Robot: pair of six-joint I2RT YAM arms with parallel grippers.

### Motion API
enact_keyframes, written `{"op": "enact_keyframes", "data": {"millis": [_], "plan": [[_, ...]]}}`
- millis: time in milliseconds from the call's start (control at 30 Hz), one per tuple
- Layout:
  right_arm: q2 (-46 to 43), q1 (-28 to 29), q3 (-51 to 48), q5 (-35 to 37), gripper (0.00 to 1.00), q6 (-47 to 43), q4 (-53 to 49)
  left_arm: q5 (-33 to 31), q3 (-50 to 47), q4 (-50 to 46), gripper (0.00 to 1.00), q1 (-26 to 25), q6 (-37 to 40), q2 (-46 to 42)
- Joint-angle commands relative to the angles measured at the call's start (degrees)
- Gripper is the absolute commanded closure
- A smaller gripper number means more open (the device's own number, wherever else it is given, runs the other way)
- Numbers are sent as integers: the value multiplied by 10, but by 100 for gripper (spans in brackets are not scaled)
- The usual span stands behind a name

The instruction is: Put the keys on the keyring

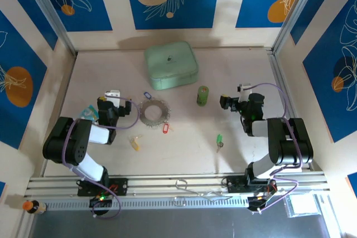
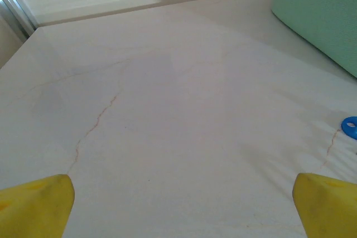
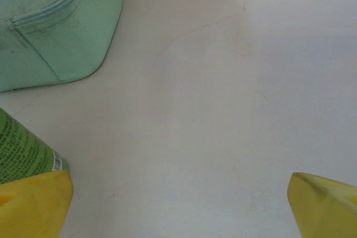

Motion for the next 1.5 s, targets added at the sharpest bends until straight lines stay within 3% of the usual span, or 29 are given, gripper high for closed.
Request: {"op": "enact_keyframes", "data": {"millis": [0, 1000, 1067, 1233, 1467], "plan": [[0, 4, 12, 9, 1, 4, 0, 10, 6, -4, 0, 6, 3, -12], [-5, -1, 8, 5, 1, 11, 8, 18, 9, -15, 0, 26, -21, -15], [-46, 9, 23, 23, 1, 3, -56, 0, 8, -21, 4, 25, -23, -32], [-140, 21, 120, 58, 1, 71, -305, -45, 31, -161, 1, 25, -37, -149], [-246, 29, 116, 105, 2, 244, -403, 1, 77, -396, 0, 25, -81, -303]]}}
